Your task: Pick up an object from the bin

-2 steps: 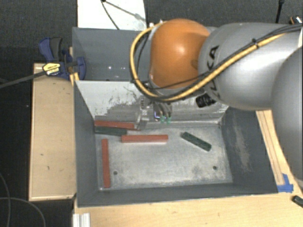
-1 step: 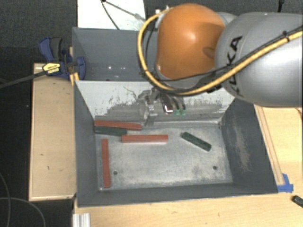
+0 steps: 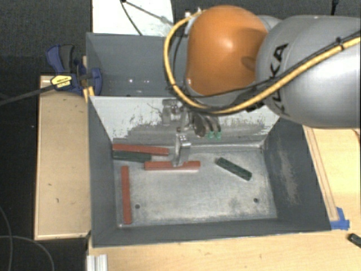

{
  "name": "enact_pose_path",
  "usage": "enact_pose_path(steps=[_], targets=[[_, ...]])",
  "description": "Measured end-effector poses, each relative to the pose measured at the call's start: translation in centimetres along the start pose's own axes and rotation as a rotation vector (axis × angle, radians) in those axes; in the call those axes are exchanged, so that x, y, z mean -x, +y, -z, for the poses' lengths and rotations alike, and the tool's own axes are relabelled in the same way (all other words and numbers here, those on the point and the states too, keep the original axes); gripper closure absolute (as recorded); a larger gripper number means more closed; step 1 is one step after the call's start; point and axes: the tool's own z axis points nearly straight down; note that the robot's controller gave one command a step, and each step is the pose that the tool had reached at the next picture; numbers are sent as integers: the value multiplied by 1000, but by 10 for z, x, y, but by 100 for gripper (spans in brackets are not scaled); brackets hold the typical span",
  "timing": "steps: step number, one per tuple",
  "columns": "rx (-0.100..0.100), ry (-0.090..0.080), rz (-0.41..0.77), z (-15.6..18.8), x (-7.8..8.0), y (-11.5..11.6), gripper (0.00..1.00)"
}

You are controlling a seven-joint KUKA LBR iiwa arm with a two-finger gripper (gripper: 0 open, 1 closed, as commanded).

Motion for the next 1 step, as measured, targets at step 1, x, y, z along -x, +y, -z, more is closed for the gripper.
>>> enact_pose_path(steps=[1], targets=[[-3, 11, -62, -113, -1, -31, 0]])
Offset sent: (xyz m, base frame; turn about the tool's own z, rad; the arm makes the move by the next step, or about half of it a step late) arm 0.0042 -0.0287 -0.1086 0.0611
